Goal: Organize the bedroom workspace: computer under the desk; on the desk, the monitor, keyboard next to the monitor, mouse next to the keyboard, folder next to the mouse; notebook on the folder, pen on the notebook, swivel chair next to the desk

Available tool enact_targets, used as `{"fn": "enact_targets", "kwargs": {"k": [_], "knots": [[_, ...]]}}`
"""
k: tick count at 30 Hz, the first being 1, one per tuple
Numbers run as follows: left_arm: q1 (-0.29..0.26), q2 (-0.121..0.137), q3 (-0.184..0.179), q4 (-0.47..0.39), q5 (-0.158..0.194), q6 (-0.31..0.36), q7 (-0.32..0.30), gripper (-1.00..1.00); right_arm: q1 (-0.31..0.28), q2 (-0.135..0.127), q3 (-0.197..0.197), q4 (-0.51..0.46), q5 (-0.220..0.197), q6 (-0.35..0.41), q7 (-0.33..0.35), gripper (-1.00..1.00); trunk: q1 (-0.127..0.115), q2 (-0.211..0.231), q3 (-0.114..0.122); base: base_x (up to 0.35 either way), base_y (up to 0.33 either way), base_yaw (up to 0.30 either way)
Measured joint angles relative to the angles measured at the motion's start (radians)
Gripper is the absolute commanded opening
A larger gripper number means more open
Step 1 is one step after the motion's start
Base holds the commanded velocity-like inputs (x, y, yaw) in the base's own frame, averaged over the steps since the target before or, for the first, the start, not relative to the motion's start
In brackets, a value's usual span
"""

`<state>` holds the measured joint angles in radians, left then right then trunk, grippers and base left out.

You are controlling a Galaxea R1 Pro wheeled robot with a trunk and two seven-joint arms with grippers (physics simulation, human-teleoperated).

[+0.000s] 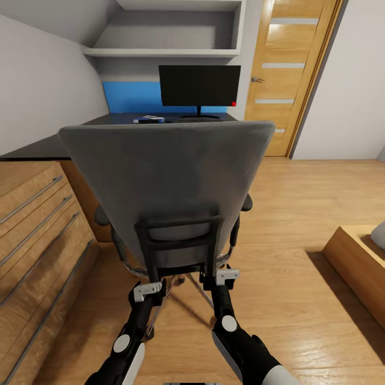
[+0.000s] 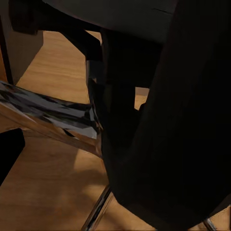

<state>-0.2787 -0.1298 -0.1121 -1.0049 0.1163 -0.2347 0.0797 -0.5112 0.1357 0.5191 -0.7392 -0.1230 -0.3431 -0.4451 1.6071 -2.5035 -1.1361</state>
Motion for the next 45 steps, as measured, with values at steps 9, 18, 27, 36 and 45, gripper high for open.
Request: {"fn": "enact_targets", "kwargs": {"k": [9,18,27,36,45], "knots": [[0.001,0.000,-0.001,0.000,-0.001,0.000,-0.001,1.00,0.000,0.000,0.000,0.002,0.000,0.000,0.000,1.00,0.000,0.000,0.000,0.022,-0.034,0.000],[0.001,0.000,-0.001,0.000,-0.002,0.000,-0.001,1.00,0.000,0.000,0.000,0.002,0.000,0.000,0.001,1.00,0.000,0.000,0.000,0.001,-0.158,0.000],[0.002,0.001,-0.001,0.000,-0.002,0.000,-0.001,1.00,0.000,0.000,0.000,0.002,0.000,0.000,0.001,1.00,0.000,0.000,0.000,0.000,-0.013,0.000],[0.002,0.002,0.000,0.000,0.000,0.000,0.000,1.00,0.000,0.000,0.000,0.002,0.000,0.000,0.001,1.00,0.000,0.000,0.000,0.057,-0.001,0.000],[0.002,0.003,0.000,0.000,-0.001,0.000,-0.001,1.00,0.000,0.000,0.000,0.002,0.000,0.000,0.001,1.00,0.000,0.000,0.000,0.153,0.000,0.000]]}}
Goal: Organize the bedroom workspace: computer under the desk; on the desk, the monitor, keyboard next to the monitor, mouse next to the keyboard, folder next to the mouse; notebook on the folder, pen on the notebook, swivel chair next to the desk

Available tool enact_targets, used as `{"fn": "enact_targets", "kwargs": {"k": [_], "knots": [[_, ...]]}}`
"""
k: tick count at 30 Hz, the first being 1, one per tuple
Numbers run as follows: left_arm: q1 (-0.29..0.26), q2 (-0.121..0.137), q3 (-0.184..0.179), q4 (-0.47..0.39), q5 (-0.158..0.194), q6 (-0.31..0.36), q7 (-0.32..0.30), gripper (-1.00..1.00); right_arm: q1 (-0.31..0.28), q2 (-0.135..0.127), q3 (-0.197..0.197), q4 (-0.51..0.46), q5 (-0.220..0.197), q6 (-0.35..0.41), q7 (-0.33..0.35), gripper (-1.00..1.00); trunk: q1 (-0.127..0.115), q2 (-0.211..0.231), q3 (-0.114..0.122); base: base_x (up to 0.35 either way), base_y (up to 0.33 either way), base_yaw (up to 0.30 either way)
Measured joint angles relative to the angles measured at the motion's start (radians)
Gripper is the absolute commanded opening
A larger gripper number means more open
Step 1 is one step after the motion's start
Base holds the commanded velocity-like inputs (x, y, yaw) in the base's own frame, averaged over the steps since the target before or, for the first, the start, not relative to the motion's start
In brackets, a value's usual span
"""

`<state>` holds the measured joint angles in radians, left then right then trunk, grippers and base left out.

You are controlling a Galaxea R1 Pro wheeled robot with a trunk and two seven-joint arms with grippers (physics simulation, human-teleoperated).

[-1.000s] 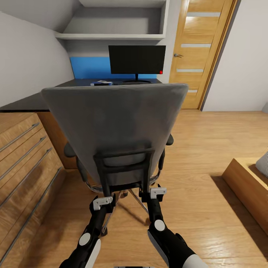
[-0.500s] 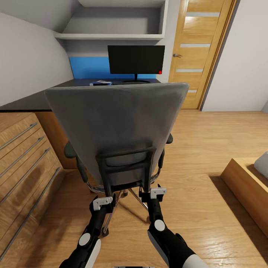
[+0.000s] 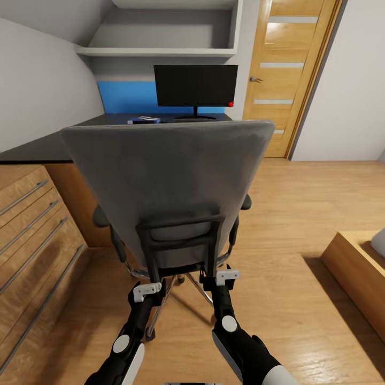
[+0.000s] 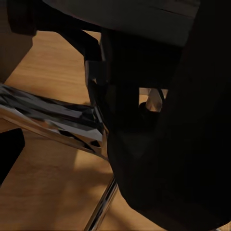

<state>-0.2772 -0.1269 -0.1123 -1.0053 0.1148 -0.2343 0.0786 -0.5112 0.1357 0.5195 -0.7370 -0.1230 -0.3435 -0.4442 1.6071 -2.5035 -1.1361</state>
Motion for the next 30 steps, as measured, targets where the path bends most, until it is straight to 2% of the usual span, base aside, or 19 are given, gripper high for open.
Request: {"fn": "enact_targets", "kwargs": {"k": [17,30], "knots": [[0.000,0.000,0.000,0.000,0.000,0.000,0.000,1.00,0.000,0.000,0.000,0.000,0.000,-0.001,0.001,1.00,0.000,0.000,0.000,0.147,-0.035,0.000],[0.000,0.000,0.000,0.000,0.000,0.000,0.000,1.00,0.000,-0.001,0.000,0.000,-0.002,-0.029,0.001,1.00,0.000,0.000,0.000,0.143,-0.072,0.000]]}}
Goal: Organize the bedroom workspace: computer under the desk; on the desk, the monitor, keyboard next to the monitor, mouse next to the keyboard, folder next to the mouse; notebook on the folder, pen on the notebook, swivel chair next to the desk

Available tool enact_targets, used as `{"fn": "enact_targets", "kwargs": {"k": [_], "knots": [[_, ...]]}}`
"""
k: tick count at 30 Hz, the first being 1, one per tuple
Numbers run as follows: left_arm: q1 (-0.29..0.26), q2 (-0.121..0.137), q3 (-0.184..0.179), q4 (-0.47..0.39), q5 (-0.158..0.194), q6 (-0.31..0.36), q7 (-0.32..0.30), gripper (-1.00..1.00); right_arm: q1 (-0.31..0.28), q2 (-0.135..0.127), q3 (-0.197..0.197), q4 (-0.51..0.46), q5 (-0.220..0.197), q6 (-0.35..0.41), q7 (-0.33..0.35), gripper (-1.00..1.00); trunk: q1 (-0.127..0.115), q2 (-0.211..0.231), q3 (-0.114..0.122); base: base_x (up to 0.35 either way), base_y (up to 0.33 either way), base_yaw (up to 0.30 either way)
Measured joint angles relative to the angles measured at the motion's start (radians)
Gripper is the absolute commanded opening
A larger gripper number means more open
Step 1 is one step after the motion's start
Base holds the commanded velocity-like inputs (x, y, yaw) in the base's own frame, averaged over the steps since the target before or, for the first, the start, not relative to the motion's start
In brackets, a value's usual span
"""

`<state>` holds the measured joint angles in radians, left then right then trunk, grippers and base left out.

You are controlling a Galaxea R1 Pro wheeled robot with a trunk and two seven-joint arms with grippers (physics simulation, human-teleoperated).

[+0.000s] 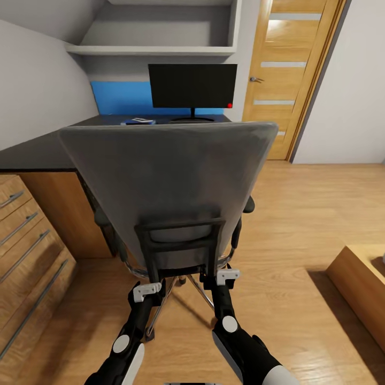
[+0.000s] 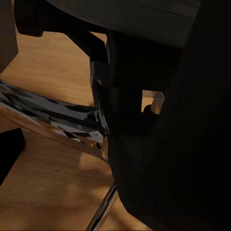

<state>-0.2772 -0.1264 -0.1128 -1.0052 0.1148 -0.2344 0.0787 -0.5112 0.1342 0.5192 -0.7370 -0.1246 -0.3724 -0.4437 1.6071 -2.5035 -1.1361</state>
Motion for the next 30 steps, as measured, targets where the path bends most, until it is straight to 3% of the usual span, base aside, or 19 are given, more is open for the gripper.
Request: {"fn": "enact_targets", "kwargs": {"k": [30], "knots": [[0.000,0.007,0.000,0.000,0.001,-0.003,-0.002,1.00,0.000,0.001,-0.001,0.000,0.000,0.002,0.015,1.00,0.000,0.000,0.000,0.204,-0.020,0.000]]}}
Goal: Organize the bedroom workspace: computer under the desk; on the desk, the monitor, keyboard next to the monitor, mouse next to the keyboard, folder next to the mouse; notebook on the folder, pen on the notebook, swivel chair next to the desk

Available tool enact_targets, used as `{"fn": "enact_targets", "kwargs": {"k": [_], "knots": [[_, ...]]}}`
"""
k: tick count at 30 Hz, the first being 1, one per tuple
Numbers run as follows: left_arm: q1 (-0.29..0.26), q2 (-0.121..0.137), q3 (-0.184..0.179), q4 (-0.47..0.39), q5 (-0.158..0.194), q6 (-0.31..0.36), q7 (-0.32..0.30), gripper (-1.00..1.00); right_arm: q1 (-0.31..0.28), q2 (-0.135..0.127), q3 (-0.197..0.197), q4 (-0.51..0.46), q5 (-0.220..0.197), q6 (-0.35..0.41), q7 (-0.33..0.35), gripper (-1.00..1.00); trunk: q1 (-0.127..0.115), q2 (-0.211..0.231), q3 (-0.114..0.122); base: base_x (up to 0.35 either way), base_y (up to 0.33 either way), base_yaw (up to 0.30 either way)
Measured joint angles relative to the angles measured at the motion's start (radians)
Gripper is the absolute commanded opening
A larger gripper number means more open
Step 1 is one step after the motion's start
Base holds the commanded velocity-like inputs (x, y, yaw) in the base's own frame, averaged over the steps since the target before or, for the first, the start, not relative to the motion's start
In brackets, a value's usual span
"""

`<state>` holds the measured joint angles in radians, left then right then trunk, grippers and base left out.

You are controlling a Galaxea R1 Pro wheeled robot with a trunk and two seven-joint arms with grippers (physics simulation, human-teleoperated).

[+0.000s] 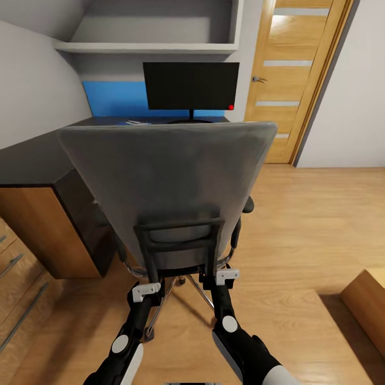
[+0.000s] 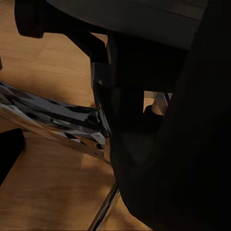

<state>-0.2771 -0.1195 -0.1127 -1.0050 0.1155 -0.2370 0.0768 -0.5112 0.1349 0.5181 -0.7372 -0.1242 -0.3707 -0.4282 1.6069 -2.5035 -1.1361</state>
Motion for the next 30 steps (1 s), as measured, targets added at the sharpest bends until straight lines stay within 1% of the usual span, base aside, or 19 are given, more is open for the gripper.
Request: {"fn": "enact_targets", "kwargs": {"k": [20,30], "knots": [[0.000,0.002,-0.001,0.000,0.000,-0.002,-0.001,1.00,0.000,-0.001,0.001,0.000,0.001,0.000,-0.001,1.00,0.000,0.000,0.000,0.328,0.000,0.000],[0.000,0.002,0.002,0.000,0.004,-0.003,0.002,1.00,0.000,-0.002,0.000,0.002,0.000,-0.005,-0.002,1.00,0.000,0.000,0.000,0.333,-0.104,0.000]]}}
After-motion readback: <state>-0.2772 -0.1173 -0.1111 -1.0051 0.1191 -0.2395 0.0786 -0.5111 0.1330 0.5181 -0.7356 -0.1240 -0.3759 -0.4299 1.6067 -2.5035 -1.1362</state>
